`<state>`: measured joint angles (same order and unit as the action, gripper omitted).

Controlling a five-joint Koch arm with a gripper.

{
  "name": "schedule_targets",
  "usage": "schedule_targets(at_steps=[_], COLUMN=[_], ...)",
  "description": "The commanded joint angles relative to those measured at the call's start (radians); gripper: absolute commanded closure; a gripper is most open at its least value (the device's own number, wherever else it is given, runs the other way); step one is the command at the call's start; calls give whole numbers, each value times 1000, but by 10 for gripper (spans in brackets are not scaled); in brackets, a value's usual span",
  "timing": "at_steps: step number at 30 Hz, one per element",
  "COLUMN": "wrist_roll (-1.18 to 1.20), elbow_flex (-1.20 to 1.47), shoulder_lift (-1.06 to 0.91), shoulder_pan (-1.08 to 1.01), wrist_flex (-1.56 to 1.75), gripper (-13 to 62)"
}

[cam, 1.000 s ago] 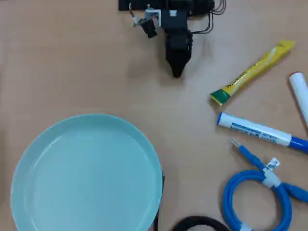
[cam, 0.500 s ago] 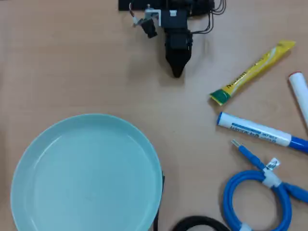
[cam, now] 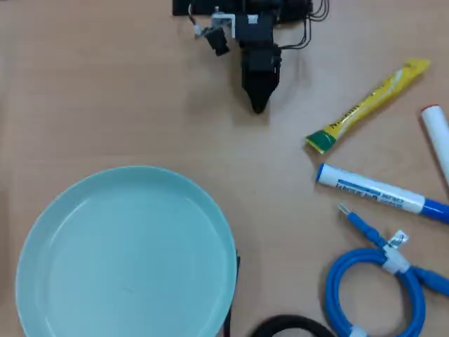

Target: Pick up the yellow coffee stick, then put it in the green bowl

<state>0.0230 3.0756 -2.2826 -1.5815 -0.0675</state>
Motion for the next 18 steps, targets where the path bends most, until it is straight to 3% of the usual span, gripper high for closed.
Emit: schedule_targets(at_steps=[1, 18], wrist_roll=[9, -17], elbow_flex=[-14, -448], shoulder_lift=[-91, -87], shoulder_pan=[44, 160], wrist_flex=[-37, -664], gripper=[575, 575])
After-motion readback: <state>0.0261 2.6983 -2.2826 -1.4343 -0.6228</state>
